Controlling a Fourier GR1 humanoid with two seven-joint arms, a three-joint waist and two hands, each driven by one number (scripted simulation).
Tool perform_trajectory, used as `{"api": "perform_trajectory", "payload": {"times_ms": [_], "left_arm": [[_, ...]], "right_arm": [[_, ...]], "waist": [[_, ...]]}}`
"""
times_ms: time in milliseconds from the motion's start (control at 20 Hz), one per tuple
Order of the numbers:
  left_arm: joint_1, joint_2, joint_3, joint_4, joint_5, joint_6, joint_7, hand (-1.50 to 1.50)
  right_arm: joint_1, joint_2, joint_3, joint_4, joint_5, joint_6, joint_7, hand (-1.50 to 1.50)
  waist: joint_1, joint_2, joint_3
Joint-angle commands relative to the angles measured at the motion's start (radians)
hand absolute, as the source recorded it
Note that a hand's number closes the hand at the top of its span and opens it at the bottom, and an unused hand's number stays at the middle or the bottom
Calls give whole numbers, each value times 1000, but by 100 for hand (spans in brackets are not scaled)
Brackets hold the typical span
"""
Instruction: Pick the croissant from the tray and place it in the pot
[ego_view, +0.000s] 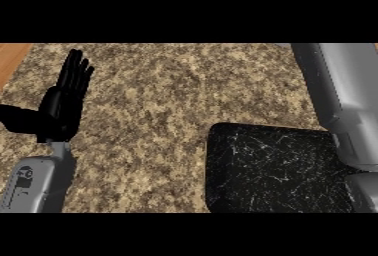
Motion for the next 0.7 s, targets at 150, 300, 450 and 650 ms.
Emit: {"api": "perform_trajectory", "payload": {"times_ms": [150,300,450,650], "left_arm": [[76,4,14,-13,0,-14,-20,0],[90,27,54,-19,21,-29,-46,0],[32,4,31,-41,-8,27,30,0],[43,-2,37,-1,-1,-2,-10,0]], "right_arm": [[32,-94,-72,60,-33,-36,-17,150],[92,-181,-124,81,-88,-68,-111,150],[159,-240,-161,58,-139,-128,-195,150],[177,-274,-188,84,-197,-148,-277,150]], "waist": [[-37,-12,1],[-38,-11,1],[-47,-12,2],[-42,-10,1]]}}
